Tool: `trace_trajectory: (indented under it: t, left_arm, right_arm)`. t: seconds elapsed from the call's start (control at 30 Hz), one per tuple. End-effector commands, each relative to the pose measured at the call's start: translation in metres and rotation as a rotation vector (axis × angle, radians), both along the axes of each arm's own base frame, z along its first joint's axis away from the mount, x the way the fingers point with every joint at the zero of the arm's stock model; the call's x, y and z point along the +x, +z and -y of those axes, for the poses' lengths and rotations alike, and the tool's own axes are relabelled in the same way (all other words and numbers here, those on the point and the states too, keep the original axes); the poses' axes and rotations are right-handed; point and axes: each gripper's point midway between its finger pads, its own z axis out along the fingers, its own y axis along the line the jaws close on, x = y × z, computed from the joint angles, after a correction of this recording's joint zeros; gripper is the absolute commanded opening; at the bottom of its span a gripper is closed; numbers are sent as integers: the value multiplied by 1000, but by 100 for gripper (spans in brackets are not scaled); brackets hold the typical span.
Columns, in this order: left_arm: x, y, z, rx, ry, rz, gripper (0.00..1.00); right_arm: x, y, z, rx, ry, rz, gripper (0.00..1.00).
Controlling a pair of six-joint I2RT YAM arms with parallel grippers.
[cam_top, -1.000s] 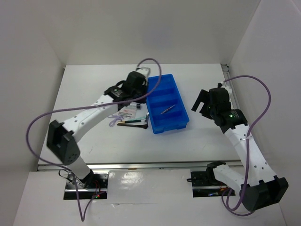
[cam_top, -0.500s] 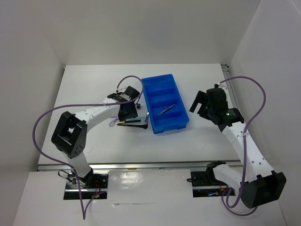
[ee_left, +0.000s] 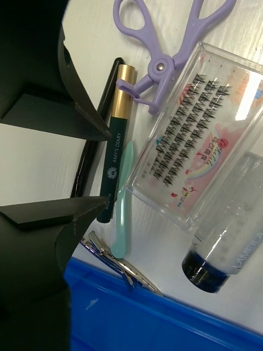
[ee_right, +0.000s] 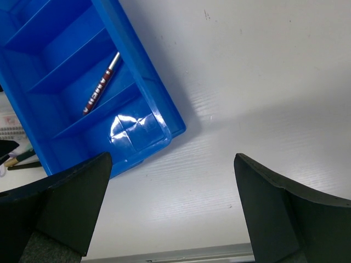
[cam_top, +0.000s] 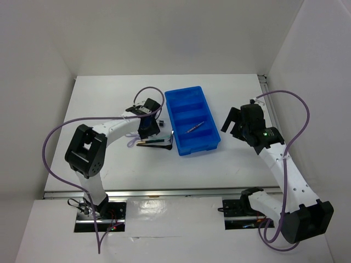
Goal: Organize the makeup
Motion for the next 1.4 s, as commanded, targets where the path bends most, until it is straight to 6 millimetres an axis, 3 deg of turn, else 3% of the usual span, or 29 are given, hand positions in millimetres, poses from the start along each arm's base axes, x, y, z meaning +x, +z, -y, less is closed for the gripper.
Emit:
trace_trajectory:
  t: [0.0, 0.13, 0.27, 0.47, 0.97, 1.17, 1.23, 1.37]
  left_arm:
    - [7, 4, 4, -27, 37, 24, 58]
    - [-1, -7, 0, -42, 57, -9, 58]
    - [-17, -20, 5, -32, 63, -51, 49]
    - [-15, -17, 20, -55, 60, -36, 47]
    - [-34, -34, 15, -2, 136, -103, 45]
    - [-27, -16, 15, 26, 78, -49, 54]
    - [-19, 7, 20, 19, 49, -22, 55]
    - [-16, 33, 16, 54, -16, 32, 55]
  right_arm:
    - [4, 10, 3, 4, -11, 51, 100]
    - [3, 3, 1, 6, -5, 32, 100]
    - [3, 3, 0, 12, 2, 31, 100]
    - [5, 2, -4, 25, 17, 27, 100]
    - [3, 1, -2, 17, 10, 20, 100]
    - [3, 1, -2, 17, 10, 20, 100]
    - [3, 1, -2, 17, 10, 20, 100]
    - [2, -1, -2, 15, 10, 11, 100]
